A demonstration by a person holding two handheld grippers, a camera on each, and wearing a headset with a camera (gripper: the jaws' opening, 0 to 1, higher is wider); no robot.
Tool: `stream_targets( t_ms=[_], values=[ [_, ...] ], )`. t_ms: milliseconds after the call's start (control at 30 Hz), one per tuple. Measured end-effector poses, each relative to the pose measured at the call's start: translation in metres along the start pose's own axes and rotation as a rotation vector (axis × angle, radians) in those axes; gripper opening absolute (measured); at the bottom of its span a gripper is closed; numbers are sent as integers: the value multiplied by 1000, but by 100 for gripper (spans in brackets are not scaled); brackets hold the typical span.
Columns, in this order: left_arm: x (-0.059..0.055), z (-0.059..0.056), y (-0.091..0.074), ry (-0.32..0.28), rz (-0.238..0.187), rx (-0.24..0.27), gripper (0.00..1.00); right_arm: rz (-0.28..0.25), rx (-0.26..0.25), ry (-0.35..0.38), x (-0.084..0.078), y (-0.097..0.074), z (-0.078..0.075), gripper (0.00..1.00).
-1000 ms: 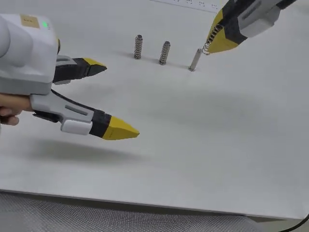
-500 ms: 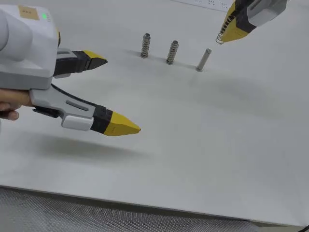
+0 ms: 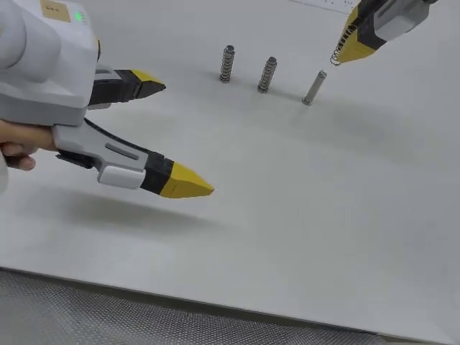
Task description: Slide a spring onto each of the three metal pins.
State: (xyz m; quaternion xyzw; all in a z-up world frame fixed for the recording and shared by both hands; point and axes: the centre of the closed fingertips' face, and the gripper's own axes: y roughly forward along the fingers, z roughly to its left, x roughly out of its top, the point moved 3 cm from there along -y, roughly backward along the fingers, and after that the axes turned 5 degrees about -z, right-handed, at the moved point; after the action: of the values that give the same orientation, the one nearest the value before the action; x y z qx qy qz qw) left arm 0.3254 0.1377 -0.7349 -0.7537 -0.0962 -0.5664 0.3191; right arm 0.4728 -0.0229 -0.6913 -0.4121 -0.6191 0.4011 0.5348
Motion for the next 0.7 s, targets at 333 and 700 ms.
stream_targets(
  t_ms=[333, 700],
  values=[
    [-7, 1, -2, 4, 29, 11, 98, 15, 7, -2, -1, 16, -3, 9],
    [-11, 3, -1, 8, 49, 18, 98, 50, 3, -13, -8, 33, -6, 9]
  ],
)
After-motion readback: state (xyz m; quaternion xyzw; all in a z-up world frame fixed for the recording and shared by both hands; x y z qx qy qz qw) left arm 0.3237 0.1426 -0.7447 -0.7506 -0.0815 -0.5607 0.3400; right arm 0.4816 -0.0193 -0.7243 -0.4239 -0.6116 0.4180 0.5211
